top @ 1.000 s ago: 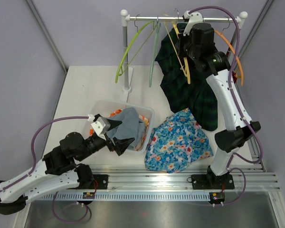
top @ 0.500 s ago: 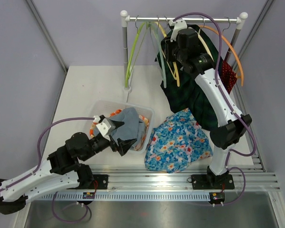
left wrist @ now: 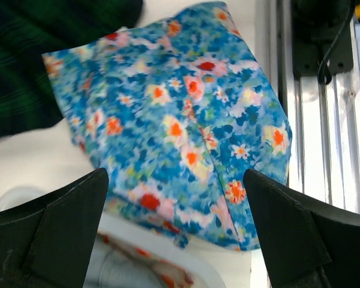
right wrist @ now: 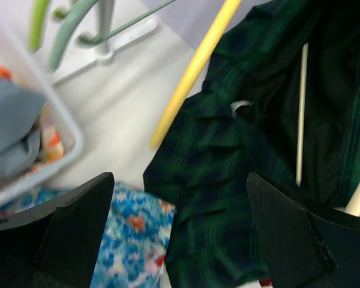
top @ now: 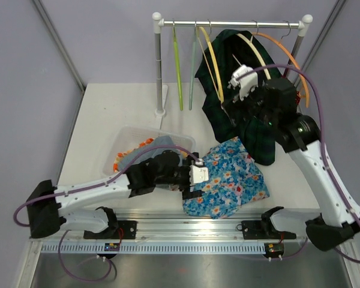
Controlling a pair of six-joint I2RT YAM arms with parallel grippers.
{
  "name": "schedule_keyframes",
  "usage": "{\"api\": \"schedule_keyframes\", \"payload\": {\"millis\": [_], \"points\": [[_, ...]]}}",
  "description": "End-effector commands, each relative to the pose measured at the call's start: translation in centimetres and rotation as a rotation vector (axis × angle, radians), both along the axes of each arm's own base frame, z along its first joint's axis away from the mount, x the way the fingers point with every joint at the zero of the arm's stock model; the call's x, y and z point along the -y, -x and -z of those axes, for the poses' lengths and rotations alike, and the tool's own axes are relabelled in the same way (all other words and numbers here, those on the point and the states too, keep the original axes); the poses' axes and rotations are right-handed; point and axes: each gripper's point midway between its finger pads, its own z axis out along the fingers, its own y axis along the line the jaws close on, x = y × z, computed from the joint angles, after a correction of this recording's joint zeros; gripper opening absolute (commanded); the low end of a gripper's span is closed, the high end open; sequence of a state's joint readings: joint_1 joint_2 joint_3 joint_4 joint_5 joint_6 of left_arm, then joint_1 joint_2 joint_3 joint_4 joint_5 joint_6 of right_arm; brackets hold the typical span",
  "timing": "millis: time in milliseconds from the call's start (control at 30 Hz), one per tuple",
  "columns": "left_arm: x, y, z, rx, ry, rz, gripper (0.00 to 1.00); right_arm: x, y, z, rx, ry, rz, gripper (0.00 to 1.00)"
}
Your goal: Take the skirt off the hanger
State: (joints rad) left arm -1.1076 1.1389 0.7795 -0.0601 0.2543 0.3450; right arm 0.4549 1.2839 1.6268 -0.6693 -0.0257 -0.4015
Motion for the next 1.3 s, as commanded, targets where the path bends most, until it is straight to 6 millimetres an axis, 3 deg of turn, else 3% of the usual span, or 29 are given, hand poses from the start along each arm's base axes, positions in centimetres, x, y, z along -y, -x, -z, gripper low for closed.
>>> {"api": "schedule_keyframes", "payload": {"millis": [0, 33, 133, 167, 333, 400, 467, 500, 567, 667, 800, 833, 933, 1000, 1033, 1100, 1133, 1233, 1267], "points": [[4.1, 0.6, -2.9, 0.120, 0.043, 0.208, 0.99, 0.5, 4.2, 4.1, -0.021, 0.164, -0.213, 1.00], [5.0, 0.1, -0.2, 0.091, -0.028, 0.220, 0.99, 1.0, 5.8, 5.7, -0.063, 0.147, -0.255, 0.99], [7.3, -0.9, 2.8, 0.034, -0.106, 0.229, 0.99, 1.5, 8.0, 6.9, -0.107, 0.066, -0.290, 0.99], [7.8, -1.0, 4.0, 0.003, -0.129, 0.226, 0.99, 1.7, 8.1, 8.4, -0.134, 0.049, -0.281, 1.00], [9.7, -0.3, 10.0, -0.213, -0.222, 0.189, 0.99, 4.9, 6.9, 10.0, -0.149, -0.039, -0.099, 0.99], [9.9, 0.3, 11.4, -0.257, -0.234, 0.164, 0.99, 7.5, 5.5, 11.1, -0.179, -0.068, 0.052, 0.99], [9.7, 0.3, 13.8, -0.281, -0.269, 0.120, 0.99, 9.0, 4.6, 11.8, -0.190, -0.103, 0.119, 1.00], [10.1, 0.2, 14.0, -0.289, -0.259, 0.100, 0.99, 9.7, 4.3, 12.1, -0.205, -0.147, 0.155, 0.99], [10.0, -0.3, 15.9, -0.297, -0.289, 0.044, 0.99, 9.5, 4.4, 12.7, -0.215, -0.190, 0.138, 1.00], [9.9, -0.7, 17.8, -0.310, -0.316, -0.006, 0.87, 10.5, 4.8, 12.5, -0.195, -0.207, 0.172, 0.99], [10.1, -1.2, 19.3, -0.287, -0.336, -0.057, 0.48, 10.9, 5.2, 12.3, -0.180, -0.230, 0.178, 1.00], [10.1, -1.4, 19.3, -0.276, -0.333, -0.071, 0.29, 11.3, 5.2, 12.3, -0.179, -0.234, 0.190, 1.00], [10.6, -1.8, 16.9, -0.203, -0.271, -0.087, 0.00, 11.6, 5.3, 12.1, -0.175, -0.247, 0.195, 1.00], [10.4, -1.8, 15.0, -0.142, -0.231, -0.100, 0.00, 11.9, 5.4, 12.1, -0.176, -0.255, 0.206, 0.99], [10.7, -2.2, 10.9, -0.095, -0.151, -0.116, 0.00, 12.0, 5.4, 12.2, -0.175, -0.256, 0.209, 1.00], [10.5, -2.2, 6.8, -0.036, -0.077, -0.127, 0.00, 12.3, 5.3, 12.2, -0.175, -0.259, 0.223, 1.00], [9.9, -2.1, 2.7, 0.003, -0.001, -0.131, 0.00, 12.5, 5.3, 12.2, -0.173, -0.261, 0.227, 1.00], [7.6, -2.7, -3.4, 0.085, 0.091, -0.194, 0.00, 12.7, 5.2, 12.3, -0.174, -0.264, 0.240, 0.99], [5.9, -3.1, -7.4, 0.129, 0.166, -0.239, 0.00, 12.8, 5.2, 12.3, -0.175, -0.263, 0.244, 0.99]]}}
